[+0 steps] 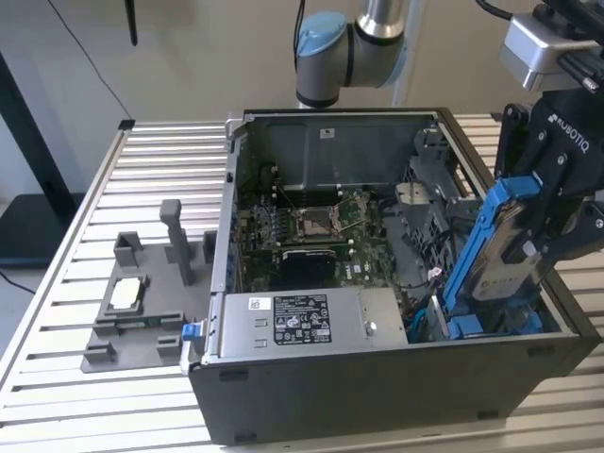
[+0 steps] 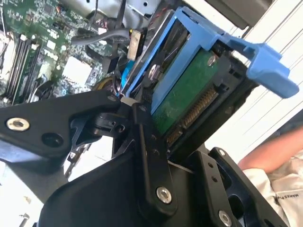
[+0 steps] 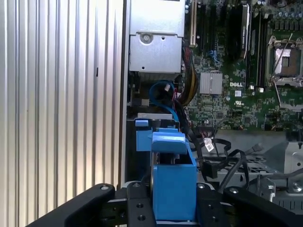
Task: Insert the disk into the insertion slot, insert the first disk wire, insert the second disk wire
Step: 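Insert the disk into the insertion slot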
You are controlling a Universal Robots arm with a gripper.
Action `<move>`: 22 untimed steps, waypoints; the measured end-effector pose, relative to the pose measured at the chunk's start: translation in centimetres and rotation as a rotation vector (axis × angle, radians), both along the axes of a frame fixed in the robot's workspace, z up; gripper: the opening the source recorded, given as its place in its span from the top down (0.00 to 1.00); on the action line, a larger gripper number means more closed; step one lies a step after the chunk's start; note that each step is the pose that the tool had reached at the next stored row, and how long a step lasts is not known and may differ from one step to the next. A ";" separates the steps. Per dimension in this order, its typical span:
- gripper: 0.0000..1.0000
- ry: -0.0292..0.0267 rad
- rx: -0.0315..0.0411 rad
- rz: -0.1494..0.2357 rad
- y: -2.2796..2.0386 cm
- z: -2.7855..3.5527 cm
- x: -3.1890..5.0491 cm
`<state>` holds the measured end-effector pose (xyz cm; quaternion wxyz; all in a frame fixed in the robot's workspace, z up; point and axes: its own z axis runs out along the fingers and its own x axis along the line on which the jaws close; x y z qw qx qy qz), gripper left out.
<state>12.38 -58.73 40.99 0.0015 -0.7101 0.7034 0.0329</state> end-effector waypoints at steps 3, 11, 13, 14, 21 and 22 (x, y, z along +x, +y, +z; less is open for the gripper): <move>0.67 0.0130 0.0033 0.000 0.00 0.27 0.07; 0.67 0.0557 0.0082 -0.001 0.00 0.26 0.48; 0.67 0.0565 0.0104 -0.001 -0.02 0.16 0.76; 0.67 0.0569 0.0121 0.000 -0.03 0.09 0.93; 0.67 0.0824 0.0155 -0.001 -0.08 -0.40 1.28; 0.67 0.0828 0.0165 -0.001 -0.11 -0.48 1.38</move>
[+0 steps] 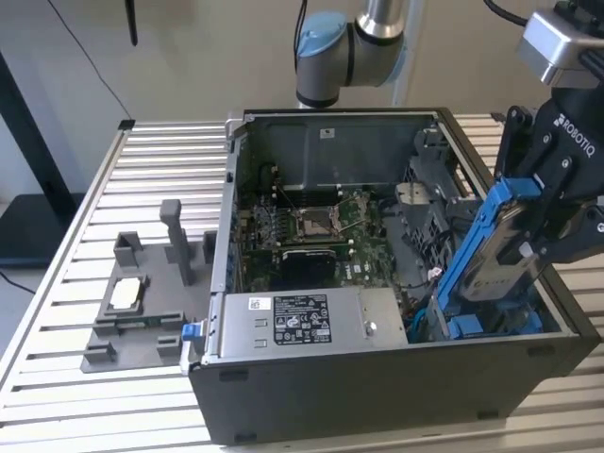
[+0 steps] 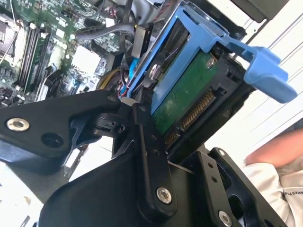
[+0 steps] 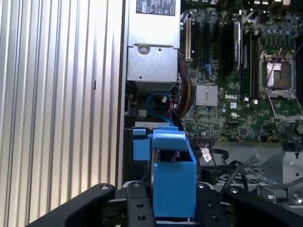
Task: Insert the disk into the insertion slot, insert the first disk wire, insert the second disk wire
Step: 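Insert the disk into the insertion slot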
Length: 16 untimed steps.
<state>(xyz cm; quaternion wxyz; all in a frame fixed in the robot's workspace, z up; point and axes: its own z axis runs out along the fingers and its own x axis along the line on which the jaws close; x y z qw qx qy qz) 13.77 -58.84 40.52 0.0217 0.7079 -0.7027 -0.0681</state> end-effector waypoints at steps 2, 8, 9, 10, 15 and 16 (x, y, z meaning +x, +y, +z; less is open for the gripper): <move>0.67 0.0003 0.0034 0.000 -0.09 -0.07 0.26; 0.67 -0.0001 0.0186 0.000 -0.39 -0.11 0.56; 0.67 -0.0002 0.0194 0.000 -0.43 -0.23 0.57; 0.67 -0.0003 0.0195 0.000 -0.48 -0.36 0.57; 0.67 -0.0002 0.0190 0.000 -0.55 -1.18 0.54; 0.67 -0.0002 0.0189 0.000 -0.52 -1.33 0.49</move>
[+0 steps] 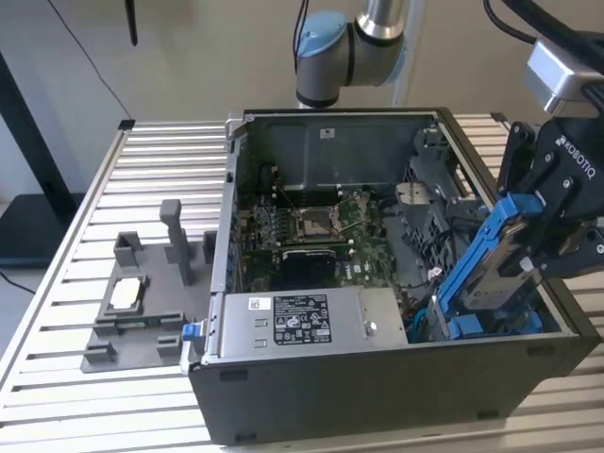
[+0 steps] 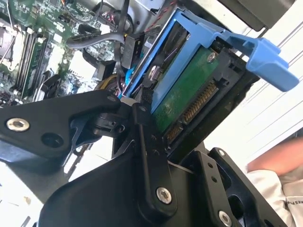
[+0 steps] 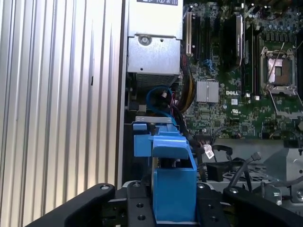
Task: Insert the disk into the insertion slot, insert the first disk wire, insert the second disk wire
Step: 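Insert the disk into the insertion slot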
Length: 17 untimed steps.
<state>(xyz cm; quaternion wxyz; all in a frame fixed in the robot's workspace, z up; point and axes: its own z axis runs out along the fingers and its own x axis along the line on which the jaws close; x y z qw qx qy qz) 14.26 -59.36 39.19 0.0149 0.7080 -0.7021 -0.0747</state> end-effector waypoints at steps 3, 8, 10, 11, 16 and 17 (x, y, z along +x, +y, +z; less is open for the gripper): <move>0.67 -0.0003 0.0025 0.000 0.36 -0.24 -0.34; 0.67 -0.0004 0.0035 0.000 0.76 -0.98 -0.74; 0.67 -0.0005 0.0044 0.000 0.80 -1.06 -0.74; 0.66 -0.0005 0.0044 0.000 0.80 -1.06 -0.74; 0.60 -0.0005 0.0078 0.000 0.80 -0.60 -0.75; 0.60 -0.0005 0.0089 0.000 0.80 -0.26 -0.75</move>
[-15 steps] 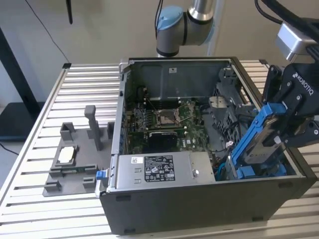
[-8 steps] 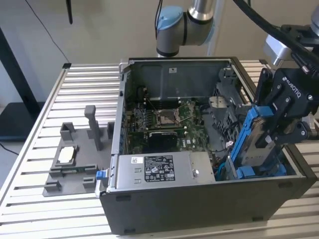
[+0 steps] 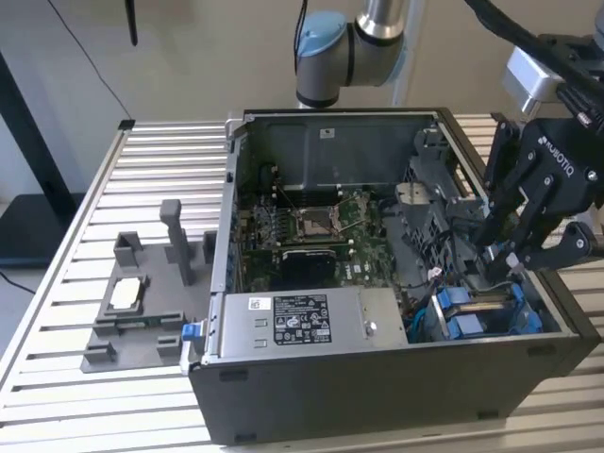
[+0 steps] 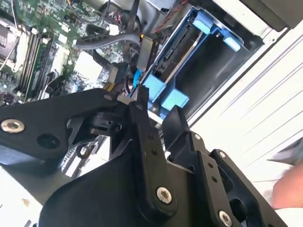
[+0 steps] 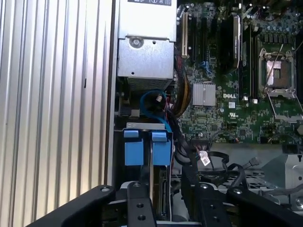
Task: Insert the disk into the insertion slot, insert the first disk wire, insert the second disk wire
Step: 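Insert the disk into the insertion slot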
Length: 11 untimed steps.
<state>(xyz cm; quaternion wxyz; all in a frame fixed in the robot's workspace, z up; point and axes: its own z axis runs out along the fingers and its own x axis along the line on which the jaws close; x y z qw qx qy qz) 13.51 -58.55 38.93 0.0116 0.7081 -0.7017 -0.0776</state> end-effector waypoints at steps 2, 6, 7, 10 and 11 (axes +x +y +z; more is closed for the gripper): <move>0.60 0.0000 0.0012 0.000 0.00 0.61 0.00; 0.60 -0.0166 0.0105 0.000 0.42 0.84 0.00; 0.60 -0.0236 0.0141 0.000 0.58 0.85 0.00; 0.60 -0.0459 0.0239 0.000 1.09 0.87 0.00; 0.60 -0.0511 0.0272 0.000 1.30 0.86 0.00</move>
